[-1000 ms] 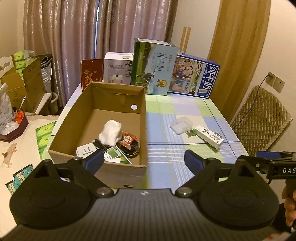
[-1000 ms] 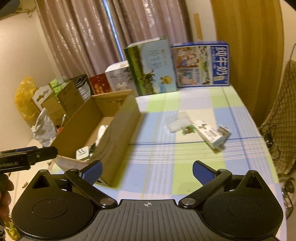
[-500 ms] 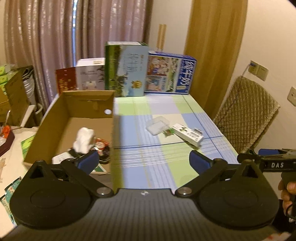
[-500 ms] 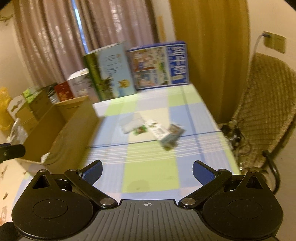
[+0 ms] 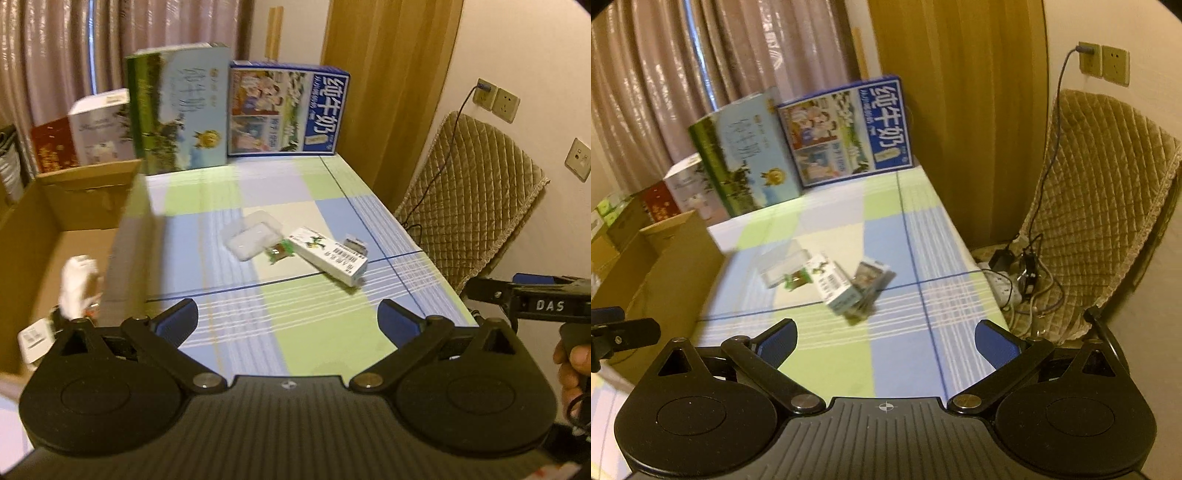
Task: Organize objects
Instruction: 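Withdraw both open tools from the box back toward the table, then grasp the white ointment box with the left tool while the right tool grasps the clear snack packet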
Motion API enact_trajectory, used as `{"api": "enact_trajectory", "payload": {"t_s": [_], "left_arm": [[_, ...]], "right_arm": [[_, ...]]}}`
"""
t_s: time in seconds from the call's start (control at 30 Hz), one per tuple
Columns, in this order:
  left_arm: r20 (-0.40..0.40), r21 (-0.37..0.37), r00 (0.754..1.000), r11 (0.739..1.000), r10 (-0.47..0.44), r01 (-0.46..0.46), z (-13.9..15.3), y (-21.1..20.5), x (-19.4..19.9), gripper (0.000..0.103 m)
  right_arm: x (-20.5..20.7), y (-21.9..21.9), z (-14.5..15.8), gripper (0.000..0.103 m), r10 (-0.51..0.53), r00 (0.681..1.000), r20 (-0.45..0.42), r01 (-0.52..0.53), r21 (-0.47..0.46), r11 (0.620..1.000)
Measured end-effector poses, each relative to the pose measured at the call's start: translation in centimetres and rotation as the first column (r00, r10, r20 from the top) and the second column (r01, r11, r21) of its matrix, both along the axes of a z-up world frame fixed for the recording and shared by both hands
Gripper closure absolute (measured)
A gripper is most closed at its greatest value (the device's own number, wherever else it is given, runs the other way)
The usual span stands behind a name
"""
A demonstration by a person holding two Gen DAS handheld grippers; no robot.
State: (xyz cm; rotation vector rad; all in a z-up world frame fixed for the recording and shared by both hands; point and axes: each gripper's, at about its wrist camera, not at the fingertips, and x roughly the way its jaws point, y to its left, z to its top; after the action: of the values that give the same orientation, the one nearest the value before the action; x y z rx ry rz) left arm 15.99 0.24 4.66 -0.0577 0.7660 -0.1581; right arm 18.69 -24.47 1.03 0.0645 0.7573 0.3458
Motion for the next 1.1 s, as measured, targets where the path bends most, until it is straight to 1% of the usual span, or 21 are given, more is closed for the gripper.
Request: {"api": "enact_trajectory", "payload": {"t_s": [0.03,0.1,0.13,0.2,0.27,0.33,0.53,0.63,0.7,0.77,0.8,0.83,0.9,0.93,0.97,1.0,1.1], "left_arm": [[-0.004,-0.004,1.000,1.000,-0.004,0.004,-0.4,-0.4,0.8,0.002],[-0.019,-0.012,1.000,1.000,-0.015,0.015,-1.6,-1.1,2.6,0.002],[-0.027,-0.013,0.999,1.000,-0.018,0.017,-2.2,-1.5,3.4,0.002],[-0.048,-0.019,0.999,1.000,-0.023,0.022,-3.5,-2.1,5.4,0.004],[-0.070,-0.035,0.997,0.999,-0.030,0.028,-4.8,-2.8,7.2,0.012],[-0.086,-0.051,0.995,0.998,-0.050,0.046,-5.9,-3.4,9.0,0.014],[-0.109,-0.095,0.989,0.992,-0.098,0.087,-8.5,-5.4,14.3,0.015],[-0.118,-0.101,0.987,0.990,-0.109,0.097,-9.7,-6.6,16.4,0.017],[-0.134,-0.115,0.984,0.988,-0.115,0.100,-10.7,-7.3,17.7,0.024],[-0.159,-0.129,0.980,0.987,-0.118,0.098,-11.7,-7.8,18.8,0.036],[-0.168,-0.113,0.979,0.989,-0.117,0.099,-12.2,-8.1,19.2,0.036],[-0.176,-0.088,0.978,0.991,-0.113,0.099,-12.6,-8.3,19.4,0.039],[-0.185,-0.069,0.975,0.991,-0.124,0.113,-13.1,-7.9,19.4,0.051],[-0.189,-0.055,0.974,0.992,-0.125,0.116,-13.2,-7.5,19.2,0.062],[-0.190,-0.032,0.974,0.992,-0.123,0.119,-13.2,-7.0,18.9,0.068],[-0.186,-0.009,0.975,0.993,-0.121,0.122,-13.2,-6.4,18.5,0.070],[-0.184,0.026,0.974,0.990,-0.133,0.140,-13.2,-4.2,17.0,0.070]], "right_arm": [[0.6,0.0,-0.4,0.008,-0.005,1.000,0.000,0.005,-0.005,1.000],[2.1,0.2,-1.4,0.021,-0.007,1.000,-0.011,0.006,-0.016,1.000],[2.8,0.2,-2.0,0.025,-0.009,1.000,-0.021,0.009,-0.017,1.000],[4.2,0.4,-3.2,0.044,-0.009,0.999,-0.045,0.008,-0.017,1.000],[5.5,0.8,-4.4,0.048,-0.008,0.998,-0.062,0.007,-0.028,1.000],[6.6,1.2,-5.5,0.050,-0.009,0.997,-0.070,0.006,-0.042,0.999],[9.1,1.5,-7.9,0.050,-0.028,0.996,-0.085,0.021,-0.079,0.997],[9.9,1.0,-8.8,0.050,-0.050,0.993,-0.104,0.043,-0.073,0.996],[10.3,0.7,-9.2,0.050,-0.064,0.991,-0.114,0.057,-0.065,0.996],[10.4,0.4,-9.4,0.050,-0.066,0.989,-0.129,0.059,-0.055,0.997],[10.4,0.4,-9.5,0.050,-0.064,0.989,-0.135,0.058,-0.048,0.997],[10.4,0.4,-9.6,0.050,-0.058,0.988,-0.140,0.053,-0.039,0.998],[10.5,0.7,-9.5,0.050,-0.046,0.989,-0.139,0.043,-0.024,0.999],[10.6,0.8,-9.5,0.050,-0.036,0.990,-0.139,0.035,-0.014,0.999],[10.8,1.1,-9.6,0.050,-0.026,0.990,-0.141,0.026,-0.004,1.000],[11.1,1.5,-9.7,0.050,-0.014,0.989,-0.145,0.015,0.007,1.000],[11.8,2.9,-10.1,0.050,0.036,0.986,-0.163,-0.026,0.065,0.998]]}}
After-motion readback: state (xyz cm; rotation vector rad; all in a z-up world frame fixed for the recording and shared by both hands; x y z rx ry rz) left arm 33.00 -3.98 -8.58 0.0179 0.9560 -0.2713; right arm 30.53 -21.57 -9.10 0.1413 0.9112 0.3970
